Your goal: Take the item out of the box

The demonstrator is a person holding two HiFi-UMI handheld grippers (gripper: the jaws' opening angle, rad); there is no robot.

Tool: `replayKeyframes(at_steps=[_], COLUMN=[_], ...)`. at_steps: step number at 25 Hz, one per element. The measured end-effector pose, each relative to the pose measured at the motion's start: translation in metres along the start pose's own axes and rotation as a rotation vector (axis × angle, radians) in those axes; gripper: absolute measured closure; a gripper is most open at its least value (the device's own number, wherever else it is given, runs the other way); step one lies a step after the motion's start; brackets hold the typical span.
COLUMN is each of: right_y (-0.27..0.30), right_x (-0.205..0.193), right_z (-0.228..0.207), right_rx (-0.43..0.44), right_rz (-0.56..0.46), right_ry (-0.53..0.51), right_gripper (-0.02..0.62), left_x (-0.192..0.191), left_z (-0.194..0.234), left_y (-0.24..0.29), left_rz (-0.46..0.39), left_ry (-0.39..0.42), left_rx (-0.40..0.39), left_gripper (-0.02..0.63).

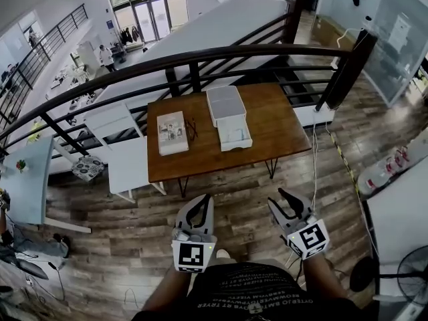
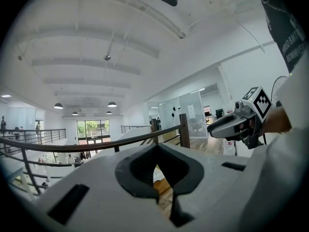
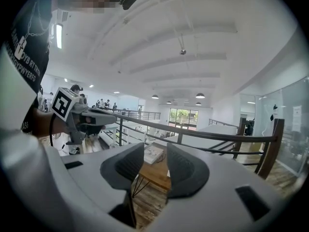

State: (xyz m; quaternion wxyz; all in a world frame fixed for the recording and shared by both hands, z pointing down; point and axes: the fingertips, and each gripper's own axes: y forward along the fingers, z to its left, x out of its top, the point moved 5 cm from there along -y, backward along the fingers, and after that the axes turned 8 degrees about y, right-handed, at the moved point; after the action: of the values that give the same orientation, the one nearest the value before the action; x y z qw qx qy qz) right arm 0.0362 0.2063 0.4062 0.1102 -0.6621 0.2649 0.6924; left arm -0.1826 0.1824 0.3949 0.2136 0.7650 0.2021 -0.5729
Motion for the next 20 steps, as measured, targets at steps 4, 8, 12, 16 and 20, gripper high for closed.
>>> replayKeyframes(at_steps=[4, 8, 12, 16, 20], right_y=[0.01, 0.014, 0.011, 0.009, 0.018], right_x=[0.005, 0.007, 0.007, 0.002, 0.002], right_z=[0.013, 0.02, 0.022, 0.024, 0.024], right_rx=[-0.004, -0.004, -0.018, -0.009, 0.016], right_rz=[-0.014, -0.006, -0.011, -0.005, -0.003], right_ry=[-0.011, -0.001, 0.004, 0.02, 0.026], right_gripper=[0.448, 0.446, 0.446, 0.446, 0.443], left_x=[-0.004, -0.01, -0.014, -0.018, -0.021], left_z=[0.014, 0.023, 0.022, 0.02, 0.025], left_y=[-0.006, -0.013, -0.02, -0.027, -0.029], left_rz=[-0.008, -0.022, -0.007, 0.005, 0.021], left_ry=[-0.007, -0.01, -0.016, -0.024, -0.024], left_rx=[-0.009, 0.001, -0.004, 0.004, 0.022], left_gripper=[0.6, 0.6, 0.6, 0.6, 0.6])
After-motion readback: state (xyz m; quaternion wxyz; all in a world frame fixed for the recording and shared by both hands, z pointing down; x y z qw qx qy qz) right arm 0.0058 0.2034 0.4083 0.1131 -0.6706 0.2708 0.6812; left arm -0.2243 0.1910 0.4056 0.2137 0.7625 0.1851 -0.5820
